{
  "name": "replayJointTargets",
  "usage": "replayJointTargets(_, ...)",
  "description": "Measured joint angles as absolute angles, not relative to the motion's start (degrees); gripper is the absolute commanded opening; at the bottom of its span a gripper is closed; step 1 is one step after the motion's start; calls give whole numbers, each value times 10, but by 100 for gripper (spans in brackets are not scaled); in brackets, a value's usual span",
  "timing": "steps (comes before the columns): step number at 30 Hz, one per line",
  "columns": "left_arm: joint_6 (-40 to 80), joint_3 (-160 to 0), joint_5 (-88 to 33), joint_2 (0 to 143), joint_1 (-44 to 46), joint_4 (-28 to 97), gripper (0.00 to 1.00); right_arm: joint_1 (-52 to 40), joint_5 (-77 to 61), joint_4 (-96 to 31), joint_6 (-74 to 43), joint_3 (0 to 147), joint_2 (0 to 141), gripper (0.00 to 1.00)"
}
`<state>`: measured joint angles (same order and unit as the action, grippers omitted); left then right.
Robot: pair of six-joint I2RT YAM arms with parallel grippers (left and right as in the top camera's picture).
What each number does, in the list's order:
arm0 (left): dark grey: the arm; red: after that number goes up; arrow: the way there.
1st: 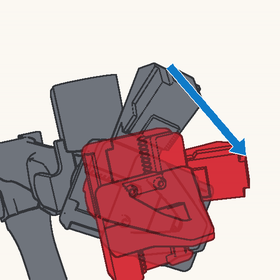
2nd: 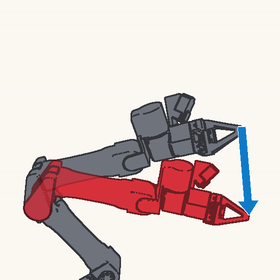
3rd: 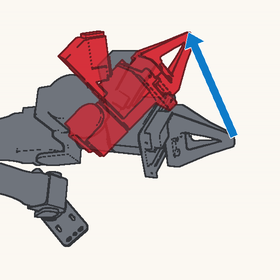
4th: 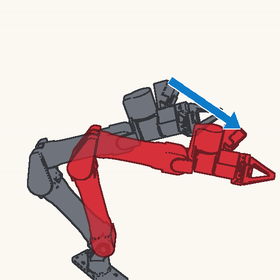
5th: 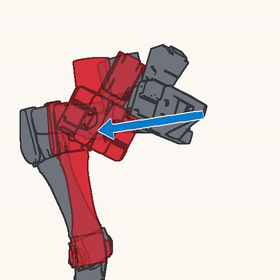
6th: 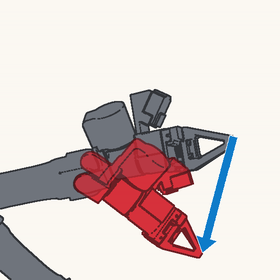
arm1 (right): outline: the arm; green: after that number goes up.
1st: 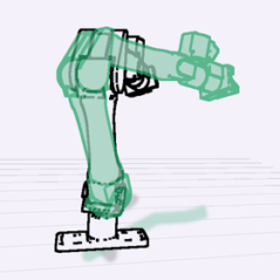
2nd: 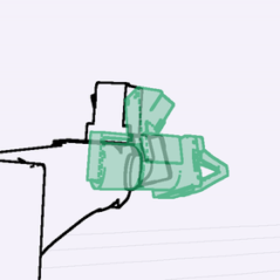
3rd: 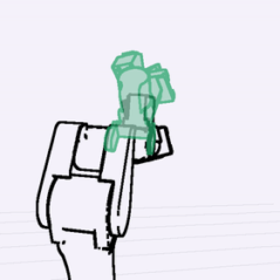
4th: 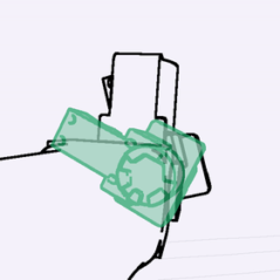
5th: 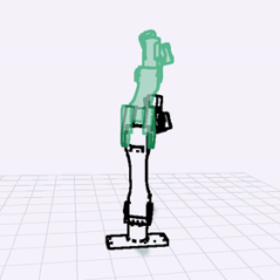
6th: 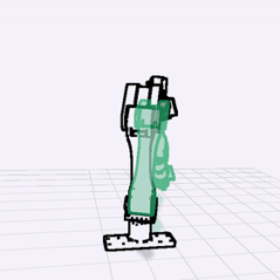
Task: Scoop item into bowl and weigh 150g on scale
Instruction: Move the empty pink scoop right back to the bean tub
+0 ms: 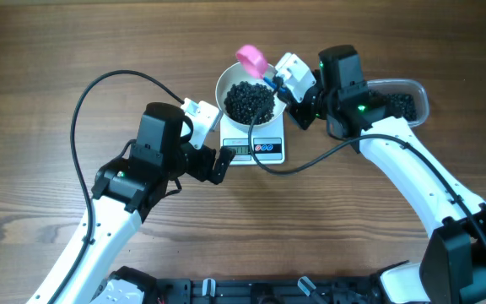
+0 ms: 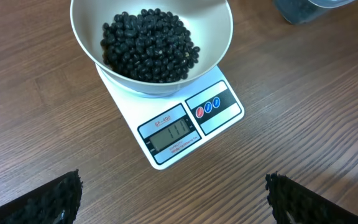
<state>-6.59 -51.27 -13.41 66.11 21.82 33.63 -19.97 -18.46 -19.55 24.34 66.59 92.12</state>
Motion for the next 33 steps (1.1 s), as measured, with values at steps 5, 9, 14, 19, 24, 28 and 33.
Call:
replayJointTargets(5, -66, -513, -134, 661, 218, 336, 100, -200, -202, -170, 163, 666, 921, 4)
replayJointTargets(9, -66, -513, -134, 661, 218, 336, 100, -199, -208, -133, 101, 666, 921, 4)
replayJointTargets(14, -66, -513, -134, 661, 218, 336, 100, -186, -209, -108, 49, 666, 913, 4)
replayJointTargets(19, -66, -513, -134, 661, 218, 336, 100, -128, -195, -116, 26, 666, 877, 4)
replayJointTargets(24, -66, -513, -134, 661, 218, 336, 100, -36, -148, -181, 22, 666, 823, 4)
replayJointTargets(28, -66, -513, -134, 661, 218, 336, 100, 19, -101, -251, 23, 666, 799, 4)
replayJointTargets(33, -66, -513, -134, 661, 218, 336, 100, 79, -67, -335, 59, 666, 792, 4)
